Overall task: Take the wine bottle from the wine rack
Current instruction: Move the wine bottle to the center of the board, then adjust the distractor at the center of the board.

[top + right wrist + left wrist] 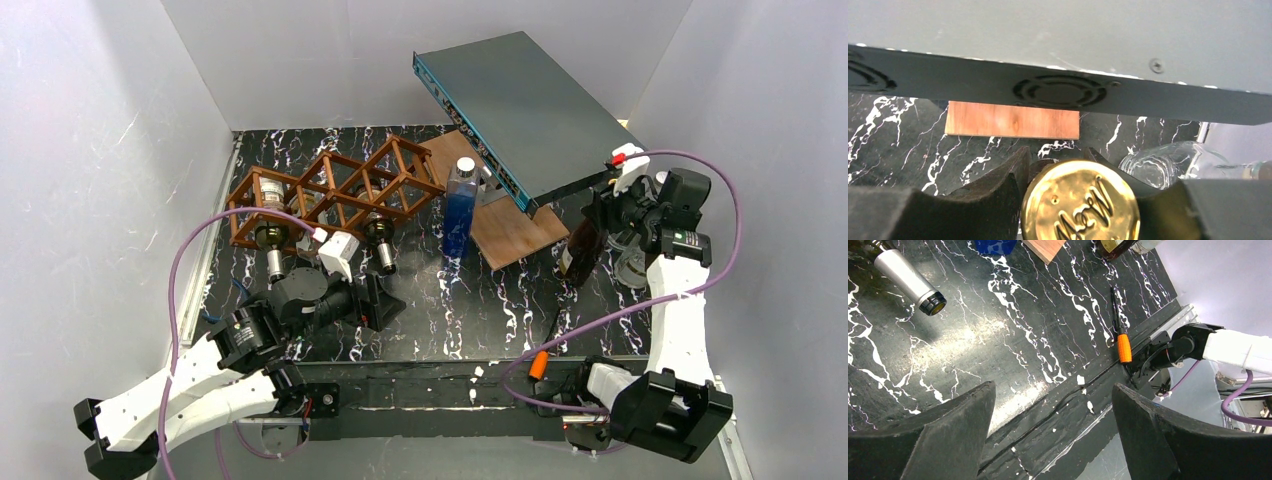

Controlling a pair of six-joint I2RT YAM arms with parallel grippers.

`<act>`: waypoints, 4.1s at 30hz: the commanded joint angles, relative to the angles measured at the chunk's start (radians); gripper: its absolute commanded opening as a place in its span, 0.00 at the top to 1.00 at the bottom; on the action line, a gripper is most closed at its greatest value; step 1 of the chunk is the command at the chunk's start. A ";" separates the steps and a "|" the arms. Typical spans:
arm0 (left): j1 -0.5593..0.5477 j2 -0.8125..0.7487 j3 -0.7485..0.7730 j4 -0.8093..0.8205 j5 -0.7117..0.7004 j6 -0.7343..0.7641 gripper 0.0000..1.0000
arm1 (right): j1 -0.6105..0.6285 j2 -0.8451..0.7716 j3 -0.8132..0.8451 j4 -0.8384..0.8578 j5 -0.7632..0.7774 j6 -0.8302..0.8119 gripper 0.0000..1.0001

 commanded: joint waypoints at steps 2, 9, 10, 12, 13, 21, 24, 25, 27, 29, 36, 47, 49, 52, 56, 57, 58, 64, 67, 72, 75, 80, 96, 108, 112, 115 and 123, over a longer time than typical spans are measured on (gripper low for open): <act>-0.001 -0.007 -0.015 0.035 -0.010 0.004 0.15 | -0.017 -0.017 -0.004 0.169 0.011 0.016 0.82; -0.002 0.001 -0.009 0.037 -0.006 0.010 0.14 | -0.020 -0.025 -0.008 0.174 0.027 0.040 0.44; -0.001 0.000 -0.009 0.037 -0.006 0.009 0.14 | -0.020 -0.024 -0.004 0.172 0.023 0.042 0.40; -0.002 -0.002 -0.008 0.037 -0.006 0.010 0.14 | -0.020 -0.024 0.005 0.170 0.017 0.048 0.36; -0.002 -0.003 -0.007 0.037 -0.006 0.009 0.14 | -0.020 -0.023 0.008 0.168 0.012 0.050 0.33; -0.001 -0.012 -0.005 0.031 -0.006 0.011 0.14 | -0.021 -0.038 0.030 0.142 -0.007 0.056 0.18; -0.001 -0.014 -0.006 0.030 -0.006 0.012 0.15 | -0.022 -0.039 0.048 0.125 -0.003 0.058 0.15; -0.001 -0.015 -0.006 0.030 -0.005 0.012 0.15 | -0.022 -0.039 0.054 0.123 0.000 0.060 0.15; -0.002 -0.016 -0.007 0.032 -0.004 0.014 0.14 | -0.022 -0.040 0.067 0.119 0.006 0.066 0.14; -0.001 -0.018 -0.007 0.032 -0.004 0.013 0.14 | -0.022 -0.038 0.074 0.116 0.013 0.074 0.13; -0.001 -0.032 -0.007 0.032 -0.005 0.024 0.14 | -0.023 -0.053 0.123 0.055 0.012 0.071 0.05; -0.001 -0.137 -0.017 -0.020 -0.072 0.096 0.02 | -0.024 -0.061 0.456 -0.297 -0.072 0.045 0.02; -0.002 -0.157 -0.014 -0.029 -0.070 0.096 0.02 | -0.025 -0.052 0.499 -0.327 -0.209 0.116 0.02; -0.002 -0.156 -0.005 -0.032 -0.072 0.095 0.02 | -0.023 -0.044 0.503 -0.334 -0.280 0.149 0.02; -0.002 -0.146 0.010 -0.044 -0.080 0.090 0.02 | -0.023 -0.033 0.511 -0.328 -0.376 0.188 0.02; -0.001 -0.144 0.015 -0.055 -0.083 0.086 0.02 | -0.023 -0.035 0.514 -0.317 -0.390 0.200 0.02; -0.001 -0.142 0.019 -0.062 -0.087 0.081 0.02 | -0.023 -0.037 0.516 -0.305 -0.404 0.212 0.02; -0.001 -0.153 0.019 -0.078 -0.111 0.034 0.02 | -0.022 -0.041 0.513 -0.201 -0.505 0.325 0.02; -0.001 -0.148 0.022 -0.085 -0.134 0.005 0.02 | -0.017 -0.046 0.495 -0.144 -0.555 0.376 0.02; -0.002 -0.106 0.048 -0.114 -0.173 -0.048 0.02 | 0.003 -0.067 0.468 -0.034 -0.594 0.454 0.02; -0.001 -0.074 0.065 -0.120 -0.193 -0.079 0.02 | 0.020 -0.070 0.457 -0.001 -0.609 0.480 0.02; -0.001 -0.031 0.079 -0.115 -0.218 -0.123 0.02 | 0.067 -0.074 0.423 0.098 -0.605 0.572 0.02; -0.001 0.001 0.068 -0.112 -0.253 -0.147 0.02 | 0.499 0.107 0.541 -0.018 -0.383 0.499 0.02; -0.001 0.005 0.048 -0.122 -0.229 -0.134 0.02 | 0.732 0.198 0.688 -0.406 -0.204 0.044 0.02; -0.002 0.001 0.039 -0.123 -0.230 -0.133 0.02 | 0.775 0.207 0.701 -0.483 -0.177 -0.064 0.02; -0.002 0.000 0.036 -0.123 -0.228 -0.133 0.02 | 0.817 0.209 0.688 -0.525 -0.149 -0.139 0.02; -0.001 -0.001 0.030 -0.123 -0.228 -0.134 0.02 | 0.930 0.206 0.648 -0.632 -0.071 -0.364 0.02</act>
